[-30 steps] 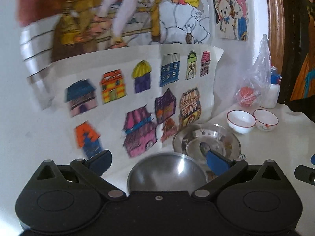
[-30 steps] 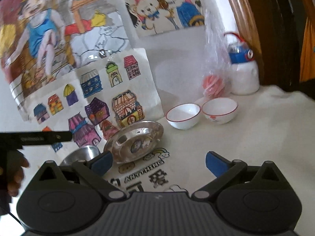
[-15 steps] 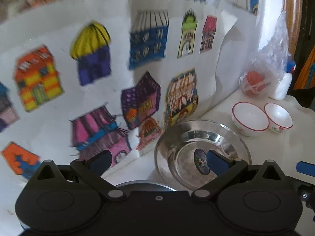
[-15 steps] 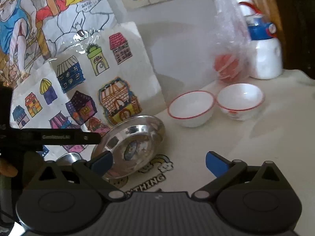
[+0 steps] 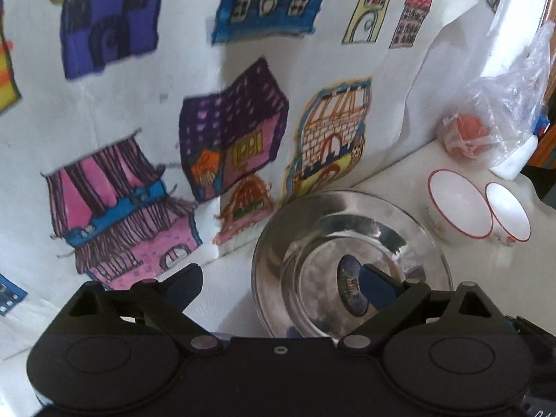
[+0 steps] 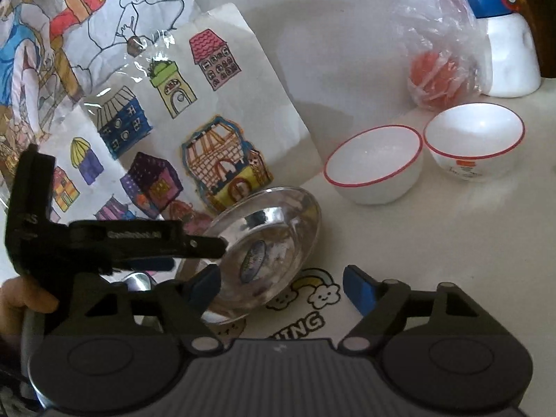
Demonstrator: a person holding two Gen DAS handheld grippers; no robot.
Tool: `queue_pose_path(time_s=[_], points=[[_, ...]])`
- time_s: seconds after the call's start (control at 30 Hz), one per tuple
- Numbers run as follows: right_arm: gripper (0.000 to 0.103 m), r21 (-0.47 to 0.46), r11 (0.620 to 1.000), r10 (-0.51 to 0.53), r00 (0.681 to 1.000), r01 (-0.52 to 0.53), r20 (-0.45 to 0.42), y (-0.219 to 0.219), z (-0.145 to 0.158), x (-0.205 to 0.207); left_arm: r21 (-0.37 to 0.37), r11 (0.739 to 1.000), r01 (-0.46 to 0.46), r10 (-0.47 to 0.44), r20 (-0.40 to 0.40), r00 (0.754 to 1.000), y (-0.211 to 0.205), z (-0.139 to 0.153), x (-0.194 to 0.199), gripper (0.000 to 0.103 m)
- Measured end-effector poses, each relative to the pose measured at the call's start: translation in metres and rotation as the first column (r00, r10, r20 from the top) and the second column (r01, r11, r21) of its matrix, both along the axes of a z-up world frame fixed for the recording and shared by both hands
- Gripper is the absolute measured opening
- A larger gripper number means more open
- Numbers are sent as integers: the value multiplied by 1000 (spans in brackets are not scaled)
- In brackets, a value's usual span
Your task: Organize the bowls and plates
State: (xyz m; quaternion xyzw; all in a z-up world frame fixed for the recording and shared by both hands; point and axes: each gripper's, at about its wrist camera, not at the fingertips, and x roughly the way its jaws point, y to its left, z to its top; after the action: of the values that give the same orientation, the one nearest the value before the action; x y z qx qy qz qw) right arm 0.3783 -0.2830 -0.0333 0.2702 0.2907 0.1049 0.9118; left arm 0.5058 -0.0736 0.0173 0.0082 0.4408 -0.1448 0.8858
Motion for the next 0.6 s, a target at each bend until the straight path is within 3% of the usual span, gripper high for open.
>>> queue_pose_path(time_s=[0.2,0.3,0.33,0.37,0.43,0.6], points=[[51,-1,1000,6,1000,-6,8,2,-4,6,-11,1000,-11,11,-23,1000,1,-7,3,86],[32,11,1000,5,1000,-5,10,2,-6,7,-23,999,-29,28,-19,999,5,-7,2,77],[26,4,1000,0,1000,0,7,3,-7,7,-32,999,-42,41,-14,999,7,-6,2,69],[22,-3,1000,-8,1000,8,4,3,-7,7,-36,998,-52,51,-10,999,10,-6,0,52],[21,-1,1000,-14,1000,14,3,2,-7,7,-29,997,-68,68,-6,998,11,-5,-1,33],[20,-36,999,-35,999,36,6,1,-8,6,-20,997,-70,71,5,997,9,-4,-2,24]])
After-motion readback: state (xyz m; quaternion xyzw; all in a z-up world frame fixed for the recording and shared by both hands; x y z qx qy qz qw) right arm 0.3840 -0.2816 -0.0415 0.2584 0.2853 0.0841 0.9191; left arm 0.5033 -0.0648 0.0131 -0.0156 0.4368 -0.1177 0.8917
